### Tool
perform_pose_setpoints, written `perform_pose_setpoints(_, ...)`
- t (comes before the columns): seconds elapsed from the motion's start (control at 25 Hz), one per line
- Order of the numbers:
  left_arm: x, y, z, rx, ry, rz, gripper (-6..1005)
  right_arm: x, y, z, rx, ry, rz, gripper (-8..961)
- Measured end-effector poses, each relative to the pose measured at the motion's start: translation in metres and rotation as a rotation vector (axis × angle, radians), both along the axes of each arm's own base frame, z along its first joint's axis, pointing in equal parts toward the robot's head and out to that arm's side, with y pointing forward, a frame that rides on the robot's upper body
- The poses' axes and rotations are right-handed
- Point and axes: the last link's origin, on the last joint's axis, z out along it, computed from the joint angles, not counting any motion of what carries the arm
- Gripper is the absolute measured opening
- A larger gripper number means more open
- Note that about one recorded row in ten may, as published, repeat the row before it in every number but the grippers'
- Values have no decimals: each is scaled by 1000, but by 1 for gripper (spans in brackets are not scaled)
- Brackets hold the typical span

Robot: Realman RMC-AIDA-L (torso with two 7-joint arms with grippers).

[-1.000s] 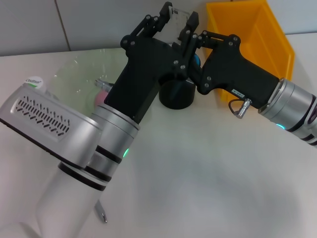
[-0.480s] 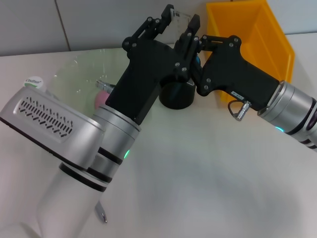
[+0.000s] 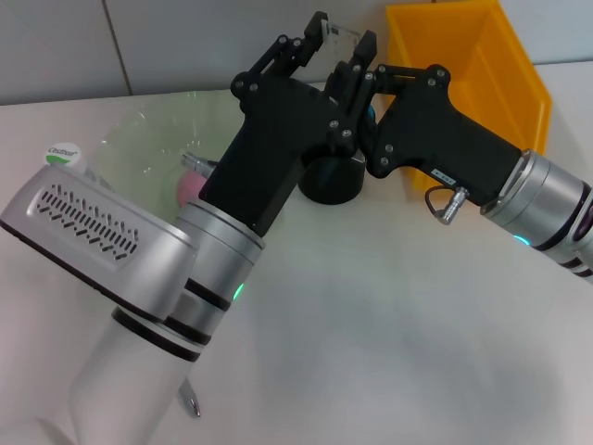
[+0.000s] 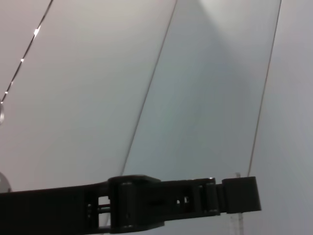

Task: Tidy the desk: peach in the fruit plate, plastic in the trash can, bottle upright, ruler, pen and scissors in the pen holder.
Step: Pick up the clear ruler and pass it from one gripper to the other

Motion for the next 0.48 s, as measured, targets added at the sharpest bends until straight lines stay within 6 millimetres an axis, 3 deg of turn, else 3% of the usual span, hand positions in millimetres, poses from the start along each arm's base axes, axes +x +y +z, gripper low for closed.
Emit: perform_pose_setpoints(0.48, 1, 0, 0, -4, -2, -5, 397, 0, 1, 0, 1, 16, -19, 26)
